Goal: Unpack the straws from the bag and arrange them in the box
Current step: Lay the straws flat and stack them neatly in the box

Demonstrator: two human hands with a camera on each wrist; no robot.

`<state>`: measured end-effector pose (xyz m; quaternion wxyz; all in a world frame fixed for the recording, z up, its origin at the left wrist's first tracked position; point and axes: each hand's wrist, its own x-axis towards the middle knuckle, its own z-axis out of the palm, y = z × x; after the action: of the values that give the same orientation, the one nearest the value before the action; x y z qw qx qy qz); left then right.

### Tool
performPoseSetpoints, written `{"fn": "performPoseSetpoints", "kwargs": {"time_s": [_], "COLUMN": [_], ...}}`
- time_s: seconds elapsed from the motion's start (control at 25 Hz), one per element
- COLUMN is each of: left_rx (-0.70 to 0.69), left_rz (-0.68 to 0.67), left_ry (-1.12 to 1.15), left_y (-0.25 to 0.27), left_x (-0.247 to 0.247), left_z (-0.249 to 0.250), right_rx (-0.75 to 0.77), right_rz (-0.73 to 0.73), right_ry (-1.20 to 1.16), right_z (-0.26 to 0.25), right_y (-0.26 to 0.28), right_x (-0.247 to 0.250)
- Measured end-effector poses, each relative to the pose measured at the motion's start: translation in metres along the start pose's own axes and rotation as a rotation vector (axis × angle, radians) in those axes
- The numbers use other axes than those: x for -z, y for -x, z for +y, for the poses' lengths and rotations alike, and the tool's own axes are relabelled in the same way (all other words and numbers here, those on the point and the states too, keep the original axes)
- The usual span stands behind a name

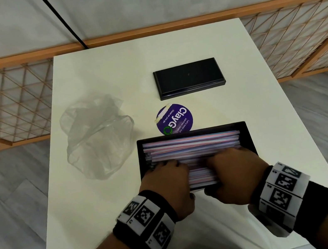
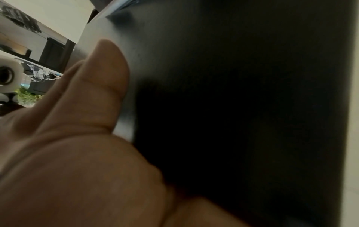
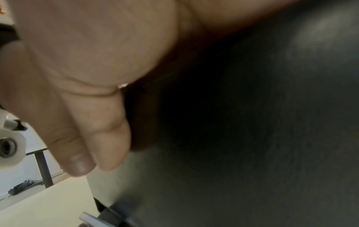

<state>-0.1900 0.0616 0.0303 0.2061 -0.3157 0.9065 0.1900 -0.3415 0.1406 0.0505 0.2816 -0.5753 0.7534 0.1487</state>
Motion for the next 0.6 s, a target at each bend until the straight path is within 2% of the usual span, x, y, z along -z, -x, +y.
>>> {"fn": "performPoseSetpoints", "kwargs": {"time_s": [0.28, 0.44, 0.6], "left_rx": [0.005, -0.037, -0.035], "left_rz": [0.015, 0.076, 0.032], "left_ry": [0.009, 0.035, 0.021], "left_y": [0.0022, 0.0052, 0.0056], "left_x": [0.0008, 0.0043, 0.0002], "left_z": [0.0004, -0.0008, 0.0008], "right_rx": [-0.009, -0.013, -0.018], "right_rz": [0.057, 0.091, 0.035], "right_ry": [-0.033, -0.025, 0.000], "right_z": [-0.0015, -0.0026, -0.0065], "right_y": [0.0042, 0.0054, 0.0045], "right_x": [-0.0024, -0.0002, 0.0002]}}
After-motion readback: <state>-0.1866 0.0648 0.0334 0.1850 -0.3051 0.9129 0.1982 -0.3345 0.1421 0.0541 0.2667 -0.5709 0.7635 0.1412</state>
